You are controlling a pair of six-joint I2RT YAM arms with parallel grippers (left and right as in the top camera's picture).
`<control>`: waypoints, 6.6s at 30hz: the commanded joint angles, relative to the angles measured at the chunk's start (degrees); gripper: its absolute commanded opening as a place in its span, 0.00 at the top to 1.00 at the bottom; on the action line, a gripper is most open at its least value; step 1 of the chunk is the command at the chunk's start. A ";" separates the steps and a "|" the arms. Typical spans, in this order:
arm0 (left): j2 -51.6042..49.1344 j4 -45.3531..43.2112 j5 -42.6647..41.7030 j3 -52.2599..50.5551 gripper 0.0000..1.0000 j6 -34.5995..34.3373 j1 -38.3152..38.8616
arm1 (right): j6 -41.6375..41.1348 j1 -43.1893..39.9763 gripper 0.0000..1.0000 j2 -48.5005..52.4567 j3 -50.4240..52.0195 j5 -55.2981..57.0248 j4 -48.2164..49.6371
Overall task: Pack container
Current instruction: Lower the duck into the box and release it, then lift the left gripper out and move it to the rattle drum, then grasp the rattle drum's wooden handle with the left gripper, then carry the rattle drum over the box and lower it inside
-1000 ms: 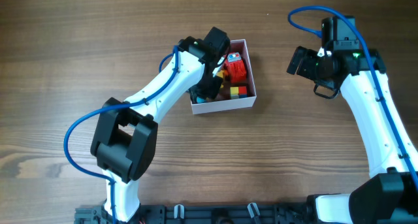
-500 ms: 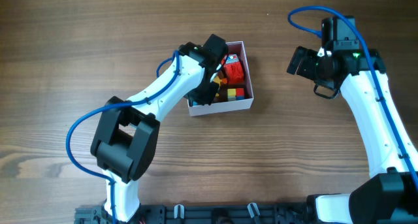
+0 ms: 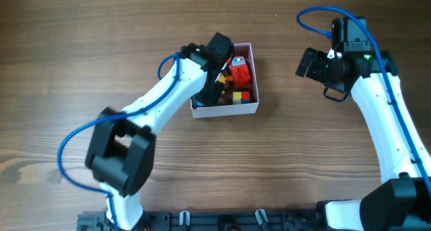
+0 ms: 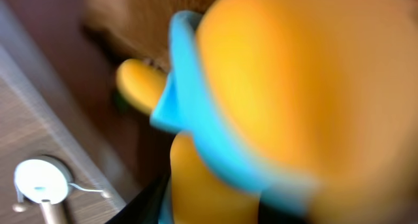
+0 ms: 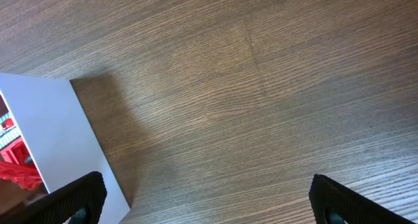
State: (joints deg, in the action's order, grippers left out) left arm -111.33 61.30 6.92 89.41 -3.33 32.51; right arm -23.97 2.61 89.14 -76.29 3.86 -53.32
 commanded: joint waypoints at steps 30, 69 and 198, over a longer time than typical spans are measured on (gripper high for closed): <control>1.53 -5.35 -4.48 -3.91 0.12 0.31 -0.11 | -0.07 -0.11 0.00 0.39 0.24 -0.55 0.17; 18.18 -1.11 -9.49 -21.22 0.31 16.68 -31.15 | -0.07 -0.11 0.00 0.39 0.24 -0.55 0.17; 4.20 -18.53 -14.99 -8.17 0.96 -0.39 0.09 | -0.07 -0.11 0.00 0.39 0.24 -0.55 0.17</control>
State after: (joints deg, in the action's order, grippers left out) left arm -104.64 43.16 -8.43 80.68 -2.72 32.01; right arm -23.97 2.61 89.14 -76.29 3.86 -53.32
